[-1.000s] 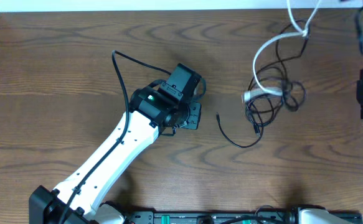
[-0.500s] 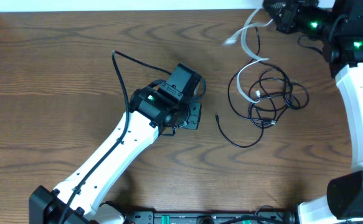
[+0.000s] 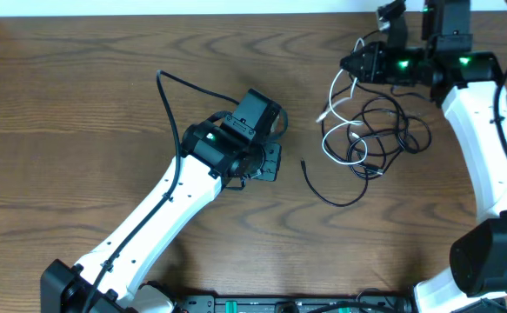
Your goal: Untangle cables
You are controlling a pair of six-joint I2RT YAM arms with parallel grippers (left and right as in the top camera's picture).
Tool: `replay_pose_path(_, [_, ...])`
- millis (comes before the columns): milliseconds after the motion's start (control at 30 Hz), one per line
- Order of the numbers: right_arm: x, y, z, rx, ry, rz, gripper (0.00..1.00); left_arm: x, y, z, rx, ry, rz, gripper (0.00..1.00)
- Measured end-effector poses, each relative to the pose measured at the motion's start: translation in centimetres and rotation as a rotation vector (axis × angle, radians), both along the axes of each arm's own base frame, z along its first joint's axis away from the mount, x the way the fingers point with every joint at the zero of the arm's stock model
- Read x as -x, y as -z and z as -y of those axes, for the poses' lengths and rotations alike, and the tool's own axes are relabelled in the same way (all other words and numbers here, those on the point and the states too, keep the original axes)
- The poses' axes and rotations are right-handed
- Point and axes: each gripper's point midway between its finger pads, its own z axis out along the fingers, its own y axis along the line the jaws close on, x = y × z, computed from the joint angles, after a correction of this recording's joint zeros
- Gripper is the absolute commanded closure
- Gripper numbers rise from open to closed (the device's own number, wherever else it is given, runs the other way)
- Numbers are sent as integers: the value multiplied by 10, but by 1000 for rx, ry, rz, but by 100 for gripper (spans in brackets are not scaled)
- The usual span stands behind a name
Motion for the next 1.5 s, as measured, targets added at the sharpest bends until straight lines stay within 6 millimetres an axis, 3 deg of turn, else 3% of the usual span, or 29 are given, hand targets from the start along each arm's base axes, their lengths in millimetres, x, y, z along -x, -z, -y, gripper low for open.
replay_pose_path(167, [-5, -21, 6, 12, 11, 99, 99, 0, 0, 0, 0, 0, 0, 92])
replay_pose_path(333, [-3, -84, 42, 16, 93, 300, 99, 0, 0, 0, 0, 0, 0, 92])
replay_pose_path(433, [10, -128, 87, 46, 208, 418, 99, 0, 0, 0, 0, 0, 0, 92])
replay_pose_path(467, [17, -145, 111, 66, 272, 461, 99, 0, 0, 0, 0, 0, 0, 92])
replay_pose_path(600, [33, -178, 166, 114, 428, 556, 99, 0, 0, 0, 0, 0, 0, 92])
replay_pose_path(967, [79, -215, 339, 128, 973, 610, 99, 0, 0, 0, 0, 0, 0, 92])
replay_pose_path(1100, [100, -219, 382, 142, 1145, 609, 99, 0, 0, 0, 0, 0, 0, 92])
replay_pose_path(1200, [115, -209, 408, 199, 1271, 564, 99, 0, 0, 0, 0, 0, 0, 92])
replay_pose_path(1400, [136, -158, 447, 363, 1447, 355, 99, 0, 0, 0, 0, 0, 0, 92])
replay_pose_path(1500, [134, -114, 462, 401, 1461, 196, 99, 0, 0, 0, 0, 0, 0, 92])
